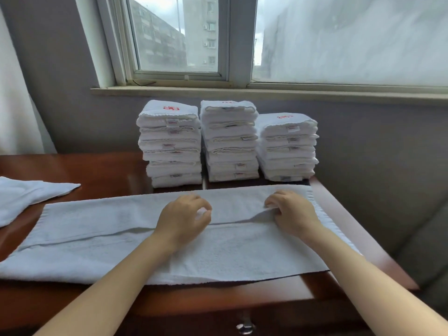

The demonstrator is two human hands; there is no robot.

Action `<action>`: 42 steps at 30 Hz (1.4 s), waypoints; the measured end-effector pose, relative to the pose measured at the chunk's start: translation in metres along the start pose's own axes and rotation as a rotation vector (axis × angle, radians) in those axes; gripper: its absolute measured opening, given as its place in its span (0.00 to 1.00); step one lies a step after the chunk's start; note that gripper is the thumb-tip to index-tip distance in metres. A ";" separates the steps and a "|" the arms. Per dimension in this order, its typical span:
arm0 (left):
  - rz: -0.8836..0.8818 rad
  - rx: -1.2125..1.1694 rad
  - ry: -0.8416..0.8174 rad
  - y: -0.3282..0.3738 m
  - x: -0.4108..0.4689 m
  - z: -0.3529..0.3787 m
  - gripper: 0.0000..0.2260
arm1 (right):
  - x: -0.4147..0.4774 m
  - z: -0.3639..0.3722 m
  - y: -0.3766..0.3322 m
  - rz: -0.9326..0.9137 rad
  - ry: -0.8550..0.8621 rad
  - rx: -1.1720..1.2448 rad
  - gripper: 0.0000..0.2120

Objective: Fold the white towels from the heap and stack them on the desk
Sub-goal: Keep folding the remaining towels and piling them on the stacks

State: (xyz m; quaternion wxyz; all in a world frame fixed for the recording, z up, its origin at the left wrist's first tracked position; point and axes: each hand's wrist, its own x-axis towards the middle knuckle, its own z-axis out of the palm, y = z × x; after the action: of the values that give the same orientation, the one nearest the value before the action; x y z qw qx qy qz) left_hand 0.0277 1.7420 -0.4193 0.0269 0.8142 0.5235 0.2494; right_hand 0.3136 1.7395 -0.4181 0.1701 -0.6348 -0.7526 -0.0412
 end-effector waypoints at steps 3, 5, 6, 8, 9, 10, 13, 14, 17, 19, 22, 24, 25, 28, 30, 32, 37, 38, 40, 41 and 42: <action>0.017 0.025 -0.145 0.015 0.010 0.010 0.17 | -0.005 -0.009 0.018 0.116 0.096 -0.068 0.18; 0.021 0.061 -0.222 0.022 0.015 0.016 0.19 | -0.007 -0.012 0.031 0.095 0.210 -0.095 0.17; 0.019 0.077 -0.234 0.026 0.017 0.019 0.18 | -0.007 -0.014 0.037 0.099 0.209 -0.133 0.16; -0.004 0.081 -0.199 0.033 0.021 0.022 0.16 | -0.009 -0.016 0.044 0.184 0.072 -0.253 0.15; -0.022 0.067 -0.171 0.036 0.024 0.024 0.16 | -0.010 -0.017 0.046 0.239 -0.007 -0.302 0.14; -0.030 0.047 -0.151 0.039 0.026 0.026 0.16 | -0.010 -0.018 0.047 0.269 -0.047 -0.340 0.14; 0.044 0.024 -0.142 0.045 0.033 0.034 0.13 | -0.008 -0.021 0.037 0.223 0.032 -0.266 0.17; 0.079 0.021 -0.160 0.047 0.034 0.038 0.12 | -0.006 -0.020 0.031 0.189 0.054 -0.154 0.18; 0.076 0.000 -0.299 0.054 0.035 0.053 0.20 | -0.007 -0.007 0.014 0.092 -0.109 0.070 0.22; 0.056 0.084 -0.356 0.055 0.036 0.062 0.23 | -0.009 0.007 0.011 0.112 -0.222 0.083 0.23; 0.069 0.123 -0.343 0.054 0.035 0.067 0.23 | -0.010 0.018 0.017 0.172 -0.233 0.057 0.26; 0.088 0.011 -0.275 0.056 0.032 0.064 0.21 | -0.010 0.019 0.018 0.165 -0.180 0.064 0.25; 0.105 -0.076 -0.239 0.056 0.030 0.060 0.18 | -0.012 0.019 0.018 0.147 -0.133 0.093 0.24; 0.158 -0.298 -0.261 0.055 0.015 0.040 0.05 | -0.024 0.014 0.016 0.065 0.062 0.240 0.17; 0.209 -0.323 -0.315 0.048 0.002 0.023 0.09 | -0.035 0.010 0.014 -0.002 0.113 0.302 0.14; 0.229 -0.298 -0.412 0.039 -0.009 0.003 0.17 | -0.044 0.007 0.008 -0.056 0.112 0.347 0.13; 0.240 -0.121 -0.692 0.030 -0.022 -0.030 0.20 | -0.046 -0.004 -0.020 -0.168 -0.016 0.415 0.09; 0.249 -0.092 -0.698 0.030 -0.023 -0.032 0.18 | -0.046 -0.006 -0.028 -0.191 -0.054 0.443 0.08; 0.260 -0.059 -0.684 0.030 -0.027 -0.035 0.14 | -0.047 -0.008 -0.043 -0.228 -0.115 0.487 0.07; 0.252 -0.060 -0.676 0.029 -0.030 -0.036 0.12 | -0.048 -0.008 -0.049 -0.242 -0.138 0.502 0.06; 0.243 -0.068 -0.668 0.029 -0.032 -0.037 0.10 | -0.050 -0.007 -0.053 -0.249 -0.163 0.518 0.06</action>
State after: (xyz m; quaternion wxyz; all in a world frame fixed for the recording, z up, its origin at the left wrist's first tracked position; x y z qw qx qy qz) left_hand 0.0252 1.6932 -0.3904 0.1939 0.9059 0.3764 -0.0118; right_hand 0.2703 1.6803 -0.4188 0.2588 -0.4743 -0.8213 0.1829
